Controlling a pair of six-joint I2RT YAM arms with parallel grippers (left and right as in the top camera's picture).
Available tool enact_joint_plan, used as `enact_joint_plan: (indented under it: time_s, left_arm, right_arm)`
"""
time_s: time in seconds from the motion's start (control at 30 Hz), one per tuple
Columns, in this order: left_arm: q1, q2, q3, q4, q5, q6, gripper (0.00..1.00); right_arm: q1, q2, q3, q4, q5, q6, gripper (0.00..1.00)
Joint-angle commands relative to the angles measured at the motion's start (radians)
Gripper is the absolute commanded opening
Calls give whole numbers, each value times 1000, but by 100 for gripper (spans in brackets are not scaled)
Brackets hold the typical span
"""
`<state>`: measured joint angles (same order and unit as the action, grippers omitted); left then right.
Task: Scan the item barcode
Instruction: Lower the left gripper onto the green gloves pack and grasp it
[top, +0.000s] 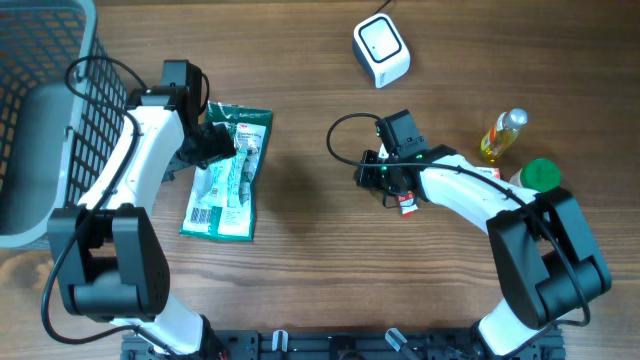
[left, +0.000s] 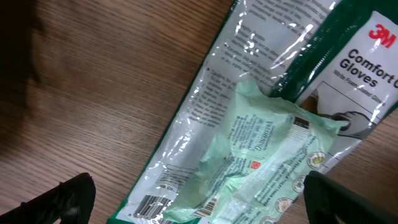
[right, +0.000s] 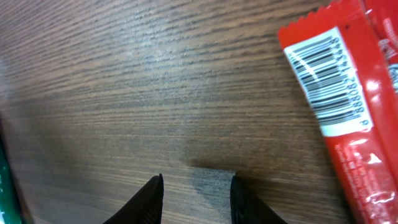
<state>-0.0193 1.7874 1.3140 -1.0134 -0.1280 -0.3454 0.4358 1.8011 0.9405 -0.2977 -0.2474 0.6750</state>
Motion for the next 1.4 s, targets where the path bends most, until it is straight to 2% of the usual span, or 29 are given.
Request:
enact_joint_plan:
  time_s: [0.0,0.53,0.6,1.37]
  left_arm:
    - [17,-14,12,-6,-31,12,100]
    - [115,-14,12,-50,63,23,100]
    - [115,-14,9,-58,68,19,100]
    - [115,-7,-111,71,68,-2,100]
  right_arm:
    - [5,30,-17,-5,-24,-21,36]
    - [5,30,-17,-9,-24,-21,38]
    - [5,30,-17,-9,-24,-21,40]
    - [5,30,-17,-13,-24,-21,43]
